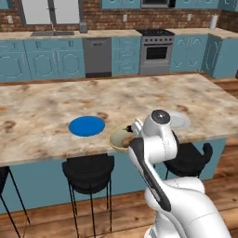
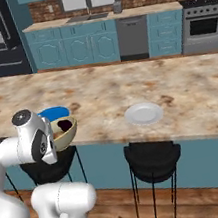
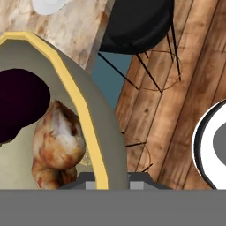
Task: Pick the chicken drumstick and eggplant from their plates and place them in the bowl. Then put the bowl in the fridge.
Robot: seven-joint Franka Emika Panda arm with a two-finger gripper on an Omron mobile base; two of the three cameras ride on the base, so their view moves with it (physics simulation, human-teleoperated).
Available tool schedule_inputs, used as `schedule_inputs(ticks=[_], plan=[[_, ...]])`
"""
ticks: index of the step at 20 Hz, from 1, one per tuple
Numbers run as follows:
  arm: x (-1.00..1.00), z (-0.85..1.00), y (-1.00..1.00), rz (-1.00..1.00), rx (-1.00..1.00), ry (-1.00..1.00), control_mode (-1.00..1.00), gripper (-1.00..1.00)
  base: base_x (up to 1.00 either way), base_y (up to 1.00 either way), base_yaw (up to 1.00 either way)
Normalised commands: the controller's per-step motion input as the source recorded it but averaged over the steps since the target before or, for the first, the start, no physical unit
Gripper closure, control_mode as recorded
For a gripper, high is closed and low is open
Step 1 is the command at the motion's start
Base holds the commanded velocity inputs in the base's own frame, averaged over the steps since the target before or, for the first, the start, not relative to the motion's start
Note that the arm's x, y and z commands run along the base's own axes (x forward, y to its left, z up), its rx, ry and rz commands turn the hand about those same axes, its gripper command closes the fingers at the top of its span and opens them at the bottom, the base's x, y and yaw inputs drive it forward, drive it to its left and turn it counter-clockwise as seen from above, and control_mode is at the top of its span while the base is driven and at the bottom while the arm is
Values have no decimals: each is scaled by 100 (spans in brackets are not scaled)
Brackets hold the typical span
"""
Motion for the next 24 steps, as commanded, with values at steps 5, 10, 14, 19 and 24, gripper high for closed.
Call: schedule_inputs(ticks=[5,10,14,19,24], plan=[[0,0,0,0,0,0,100,100,-14,89,-4],[0,0,0,0,0,0,100,100,-3,94,0],[0,0,0,0,0,0,100,100,0,94,0],[0,0,0,0,0,0,100,100,0,94,0],[0,0,0,0,0,0,100,100,0,94,0]])
